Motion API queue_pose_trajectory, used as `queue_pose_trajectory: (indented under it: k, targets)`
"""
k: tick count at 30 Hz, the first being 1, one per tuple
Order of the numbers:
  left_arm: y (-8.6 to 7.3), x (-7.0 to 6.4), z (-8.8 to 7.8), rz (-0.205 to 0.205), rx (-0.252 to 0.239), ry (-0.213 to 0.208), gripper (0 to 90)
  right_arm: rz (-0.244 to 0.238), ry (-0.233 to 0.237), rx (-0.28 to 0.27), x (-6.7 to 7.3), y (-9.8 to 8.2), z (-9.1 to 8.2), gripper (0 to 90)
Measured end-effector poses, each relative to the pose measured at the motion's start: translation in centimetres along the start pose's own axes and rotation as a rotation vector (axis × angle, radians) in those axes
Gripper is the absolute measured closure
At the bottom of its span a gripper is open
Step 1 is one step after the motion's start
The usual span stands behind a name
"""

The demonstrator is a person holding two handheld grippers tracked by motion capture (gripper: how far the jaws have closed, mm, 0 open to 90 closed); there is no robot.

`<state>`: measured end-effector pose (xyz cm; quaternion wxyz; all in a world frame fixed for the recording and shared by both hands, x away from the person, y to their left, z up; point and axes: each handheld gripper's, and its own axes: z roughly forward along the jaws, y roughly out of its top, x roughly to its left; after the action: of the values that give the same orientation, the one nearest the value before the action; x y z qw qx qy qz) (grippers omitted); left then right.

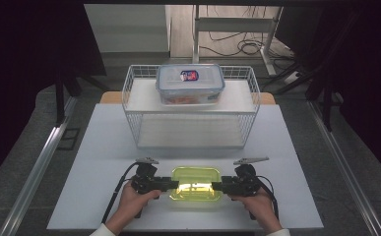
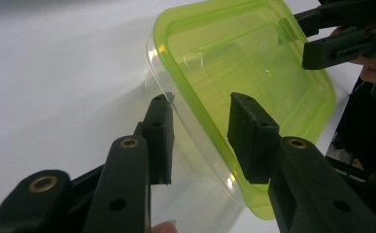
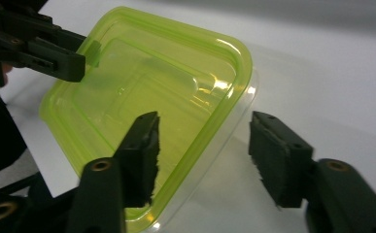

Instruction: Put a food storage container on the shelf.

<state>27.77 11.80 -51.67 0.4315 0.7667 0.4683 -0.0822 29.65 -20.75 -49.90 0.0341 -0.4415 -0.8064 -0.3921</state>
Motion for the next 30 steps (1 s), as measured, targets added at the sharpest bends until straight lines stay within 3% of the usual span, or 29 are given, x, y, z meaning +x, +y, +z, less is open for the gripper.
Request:
queue_pose_trajectory:
  k: [10,13,15,25,30]
  targets:
    - [-0.4,-0.5,-0.3,0.018,-0.013,0.000,64.8,0.058,0.085,-0.009,-0.4,-0.7,-0.3,65.2]
    - [-0.6,-0.6,-0.4,0.015,-0.022,-0.006,65.5,0.051,0.081,-0.013,-0.2,-0.8,-0.4,66.3]
    - [-1.0,-0.4,-0.5,-0.012,-0.037,-0.027,67.5,0.055,0.084,-0.019,-0.1,-0.9,-0.5,67.8]
    - [-1.4,-1.3,-1.0,0.037,-0.060,0.006,71.0,0.061,0.083,-0.046,0.3,-1.3,-1.0,72.8]
    - [-1.5,-1.7,-1.4,0.044,-0.087,-0.010,74.6,0.068,0.067,-0.077,0.4,-1.4,-1.4,77.5]
